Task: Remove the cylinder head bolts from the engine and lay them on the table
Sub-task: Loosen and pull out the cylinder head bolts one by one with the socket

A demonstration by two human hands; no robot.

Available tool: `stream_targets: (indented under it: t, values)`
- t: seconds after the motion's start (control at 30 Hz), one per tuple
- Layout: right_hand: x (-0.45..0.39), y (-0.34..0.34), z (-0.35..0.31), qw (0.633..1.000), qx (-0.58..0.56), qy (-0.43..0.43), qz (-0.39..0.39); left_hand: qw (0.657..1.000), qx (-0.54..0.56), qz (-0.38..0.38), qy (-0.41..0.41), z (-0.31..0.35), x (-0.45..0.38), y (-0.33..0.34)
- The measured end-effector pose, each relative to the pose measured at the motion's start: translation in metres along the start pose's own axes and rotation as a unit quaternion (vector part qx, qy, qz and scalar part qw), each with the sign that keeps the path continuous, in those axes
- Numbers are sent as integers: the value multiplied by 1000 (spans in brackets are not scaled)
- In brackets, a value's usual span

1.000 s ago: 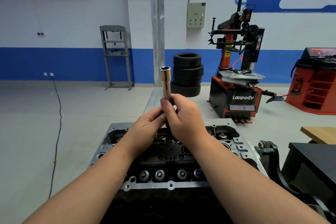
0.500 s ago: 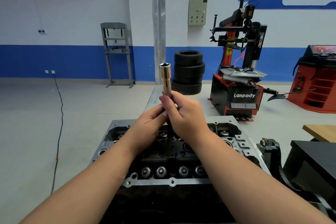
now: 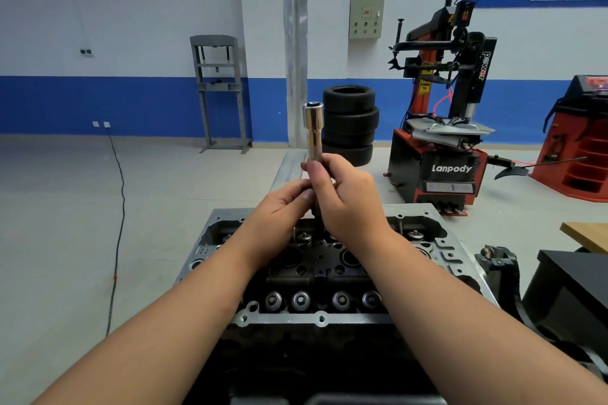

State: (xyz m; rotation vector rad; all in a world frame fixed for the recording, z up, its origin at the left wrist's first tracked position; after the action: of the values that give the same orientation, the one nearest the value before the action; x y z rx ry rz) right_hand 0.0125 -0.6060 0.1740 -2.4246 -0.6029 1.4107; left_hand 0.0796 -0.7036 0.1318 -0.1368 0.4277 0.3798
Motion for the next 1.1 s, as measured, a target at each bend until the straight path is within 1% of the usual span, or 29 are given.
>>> stream_targets:
  t: [0.1, 0.17, 0.4, 0.53, 0.63, 0.77, 0.87, 0.93, 1.03, 1.1]
  values:
    - [-1, -1, 0, 1000, -26, 1, 6, 1000, -6, -2, 20, 3, -1, 1]
    - [-1, -3, 2, 1000, -18, 10, 19, 1000, -8, 0, 25, 1, -1, 0]
    - [0, 0, -2, 1000, 9, -16, 6, 1000, -9, 9, 3, -5, -2, -3]
    - [-1, 0, -1, 1000, -13, 1, 1, 999, -20, 7, 28, 0, -1, -2]
    - [-2, -1, 2, 1000, -6, 8, 17, 999, -10, 5, 38, 2, 0, -1]
    - [-3, 2, 7, 999, -39, 35, -5, 1000, -17, -3, 12, -3, -1, -1]
    - [-3, 5, 4, 999, -25, 30, -28, 999, -40, 3, 16, -6, -3, -4]
    - [-2, 3, 2, 999, -23, 20, -20, 999, -28, 8, 22, -5, -2, -5]
    - [-3, -2, 5, 999, -34, 28, 3, 999, -23, -5, 25, -4, -3, -2]
    - [-3, 0, 6, 999, -44, 29, -13, 1000, -18, -4, 15, -5, -4, -2]
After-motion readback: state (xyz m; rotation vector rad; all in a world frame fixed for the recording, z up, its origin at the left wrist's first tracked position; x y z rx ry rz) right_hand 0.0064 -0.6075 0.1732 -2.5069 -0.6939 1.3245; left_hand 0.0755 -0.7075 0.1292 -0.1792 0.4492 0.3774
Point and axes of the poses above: each hand's wrist, its own x-axis away from the middle knuckle, its own y-axis out of the palm, z = x × y, the point moved 6 cm from there along -x, towards the middle knuckle, and after that the axes turned 11 degrees about x, right-handed, at the moved point
